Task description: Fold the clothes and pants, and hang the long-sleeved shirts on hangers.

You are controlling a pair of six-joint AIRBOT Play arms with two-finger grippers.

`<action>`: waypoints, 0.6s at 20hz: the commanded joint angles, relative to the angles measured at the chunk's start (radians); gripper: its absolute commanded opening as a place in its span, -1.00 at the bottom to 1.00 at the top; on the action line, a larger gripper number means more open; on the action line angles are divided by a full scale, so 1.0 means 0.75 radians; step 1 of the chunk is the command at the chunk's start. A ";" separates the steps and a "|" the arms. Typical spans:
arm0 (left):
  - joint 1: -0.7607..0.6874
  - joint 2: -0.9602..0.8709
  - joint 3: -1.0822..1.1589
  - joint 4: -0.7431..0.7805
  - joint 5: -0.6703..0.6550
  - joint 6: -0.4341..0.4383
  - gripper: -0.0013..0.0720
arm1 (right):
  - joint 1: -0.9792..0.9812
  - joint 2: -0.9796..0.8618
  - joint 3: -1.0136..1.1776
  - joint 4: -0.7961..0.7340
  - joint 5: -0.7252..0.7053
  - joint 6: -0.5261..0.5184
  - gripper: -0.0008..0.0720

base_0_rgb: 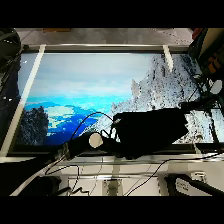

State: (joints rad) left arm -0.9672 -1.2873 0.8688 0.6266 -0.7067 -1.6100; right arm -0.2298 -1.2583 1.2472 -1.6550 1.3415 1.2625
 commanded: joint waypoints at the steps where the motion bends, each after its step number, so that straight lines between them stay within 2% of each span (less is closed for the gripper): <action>1: -0.004 -0.003 -0.001 -0.014 0.009 -0.008 0.06 | -0.033 -0.026 0.002 -0.060 -0.076 0.026 0.89; 4: -0.004 -0.003 -0.001 -0.014 0.009 -0.008 0.06 | -0.175 -0.061 0.002 -0.026 -0.065 0.051 0.83; 6: -0.003 -0.003 -0.001 -0.014 0.009 -0.008 0.06 | -0.327 -0.113 0.002 0.195 -0.069 0.013 0.68; 9: 0.026 -0.003 -0.001 -0.014 0.008 -0.008 0.06 | -0.526 -0.241 0.002 0.566 -0.033 -0.111 0.68; 12: 0.094 -0.003 -0.001 -0.014 0.008 -0.008 0.06 | -0.599 -0.397 0.002 0.639 -0.006 -0.141 0.73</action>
State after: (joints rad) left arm -0.9318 -1.2888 0.8688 0.6159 -0.7006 -1.6161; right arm -0.6048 -1.4639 1.2476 -1.3109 1.3163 1.1984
